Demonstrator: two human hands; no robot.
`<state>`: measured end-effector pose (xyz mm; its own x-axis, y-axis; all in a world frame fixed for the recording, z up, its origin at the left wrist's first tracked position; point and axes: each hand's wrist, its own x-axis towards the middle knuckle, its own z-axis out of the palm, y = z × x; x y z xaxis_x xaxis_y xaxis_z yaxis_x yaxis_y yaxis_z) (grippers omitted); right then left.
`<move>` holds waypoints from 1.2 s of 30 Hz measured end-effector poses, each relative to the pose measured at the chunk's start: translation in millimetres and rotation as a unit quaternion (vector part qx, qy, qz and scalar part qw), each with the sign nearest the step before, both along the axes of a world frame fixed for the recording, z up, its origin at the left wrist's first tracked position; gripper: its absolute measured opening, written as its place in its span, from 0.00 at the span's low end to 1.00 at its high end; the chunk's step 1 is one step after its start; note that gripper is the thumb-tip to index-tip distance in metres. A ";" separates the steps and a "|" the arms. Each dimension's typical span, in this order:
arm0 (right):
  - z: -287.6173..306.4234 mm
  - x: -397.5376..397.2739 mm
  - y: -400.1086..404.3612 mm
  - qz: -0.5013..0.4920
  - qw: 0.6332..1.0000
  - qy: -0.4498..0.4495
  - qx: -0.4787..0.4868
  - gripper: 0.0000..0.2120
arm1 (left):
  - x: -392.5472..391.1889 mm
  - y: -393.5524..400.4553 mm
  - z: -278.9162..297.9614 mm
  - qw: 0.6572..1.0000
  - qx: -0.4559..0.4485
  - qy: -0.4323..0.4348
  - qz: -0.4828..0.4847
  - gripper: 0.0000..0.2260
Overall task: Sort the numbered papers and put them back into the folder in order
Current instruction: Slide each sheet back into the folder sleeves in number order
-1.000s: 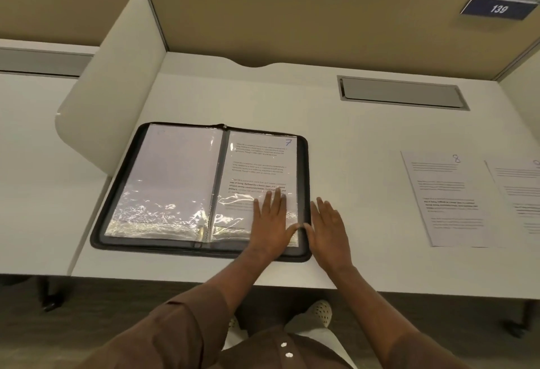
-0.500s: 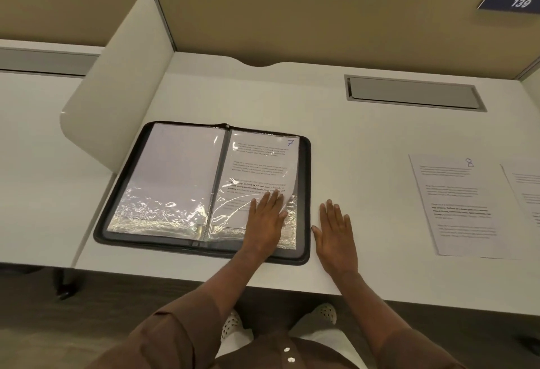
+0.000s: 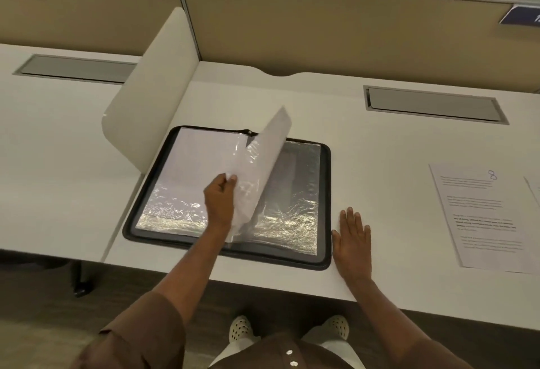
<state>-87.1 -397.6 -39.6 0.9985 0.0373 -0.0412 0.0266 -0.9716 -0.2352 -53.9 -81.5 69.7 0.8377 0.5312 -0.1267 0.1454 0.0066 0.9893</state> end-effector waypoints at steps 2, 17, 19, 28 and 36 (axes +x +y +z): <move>0.2 -1.6 11.5 -0.031 0.999 -0.002 -0.006 0.30 | -1.3 36.4 10.4 0.998 -0.048 0.010 0.032 0.13; 2.9 -4.4 22.1 -0.046 0.998 -0.019 -0.024 0.30 | -39.2 208.6 -11.9 0.968 -0.142 0.185 0.093 0.15; 3.5 -3.7 23.2 -0.046 0.998 -0.022 -0.023 0.30 | -41.6 208.2 -10.4 0.973 0.059 0.198 0.099 0.13; 14.1 2.5 25.8 -0.056 0.998 0.022 -0.028 0.25 | -29.3 130.7 -26.1 0.870 0.473 -0.026 -0.134 0.21; 36.4 4.4 8.2 -0.036 0.999 -0.028 -0.011 0.27 | -2.4 -2.2 -26.8 0.792 0.529 -0.046 -0.303 0.29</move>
